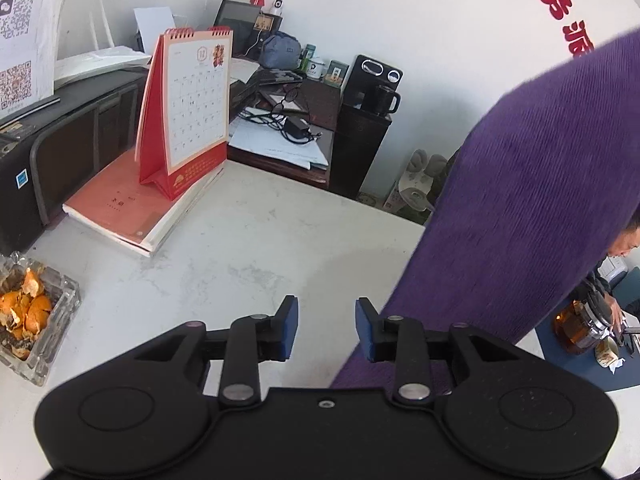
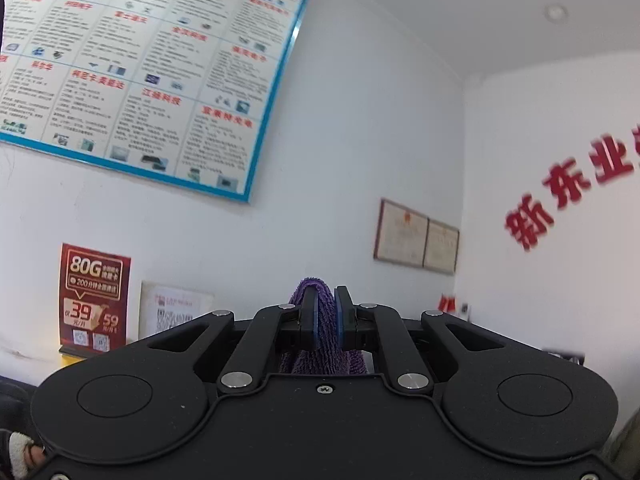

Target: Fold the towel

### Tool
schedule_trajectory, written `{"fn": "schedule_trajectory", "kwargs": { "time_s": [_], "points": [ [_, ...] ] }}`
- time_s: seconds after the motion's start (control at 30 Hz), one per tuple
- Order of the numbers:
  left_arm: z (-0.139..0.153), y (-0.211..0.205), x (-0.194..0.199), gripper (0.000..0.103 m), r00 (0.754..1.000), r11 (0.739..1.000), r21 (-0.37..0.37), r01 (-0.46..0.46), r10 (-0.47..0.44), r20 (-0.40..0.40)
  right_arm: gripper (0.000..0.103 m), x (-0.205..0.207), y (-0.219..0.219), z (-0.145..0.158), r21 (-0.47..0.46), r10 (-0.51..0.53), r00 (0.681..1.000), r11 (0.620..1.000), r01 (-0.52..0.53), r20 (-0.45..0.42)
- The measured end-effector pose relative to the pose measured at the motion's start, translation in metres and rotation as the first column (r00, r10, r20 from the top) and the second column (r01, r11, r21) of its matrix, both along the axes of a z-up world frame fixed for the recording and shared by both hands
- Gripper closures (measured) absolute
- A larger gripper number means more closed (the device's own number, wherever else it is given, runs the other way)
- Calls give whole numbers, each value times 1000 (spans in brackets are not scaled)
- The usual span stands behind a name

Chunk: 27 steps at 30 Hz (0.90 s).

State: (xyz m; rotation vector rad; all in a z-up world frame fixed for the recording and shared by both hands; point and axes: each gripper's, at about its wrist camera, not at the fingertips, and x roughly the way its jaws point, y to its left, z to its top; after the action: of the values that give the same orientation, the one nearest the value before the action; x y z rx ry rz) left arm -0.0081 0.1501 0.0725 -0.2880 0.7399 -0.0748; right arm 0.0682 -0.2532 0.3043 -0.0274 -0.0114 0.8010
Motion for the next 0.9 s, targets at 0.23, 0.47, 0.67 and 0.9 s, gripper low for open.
{"fn": "schedule_trajectory", "kwargs": {
  "time_s": [0.23, 0.47, 0.67, 0.9],
  "points": [
    [-44, -40, 27, 73, 981, 995, 16, 100, -96, -168, 95, -8, -64, -196, -163, -203, 878, 976, 145, -434],
    [-96, -95, 46, 73, 926, 958, 105, 267, -225, -303, 77, -18, -55, -233, -227, -207, 853, 968, 107, -479],
    [-120, -115, 34, 73, 884, 930, 104, 354, -296, -363, 54, -26, -47, -264, -280, -213, 830, 957, 71, -516],
    [-120, -129, 1, 69, 840, 891, 81, 448, -388, -380, 45, -8, -16, -300, -350, -173, 829, 936, -29, -531]
  ]
}}
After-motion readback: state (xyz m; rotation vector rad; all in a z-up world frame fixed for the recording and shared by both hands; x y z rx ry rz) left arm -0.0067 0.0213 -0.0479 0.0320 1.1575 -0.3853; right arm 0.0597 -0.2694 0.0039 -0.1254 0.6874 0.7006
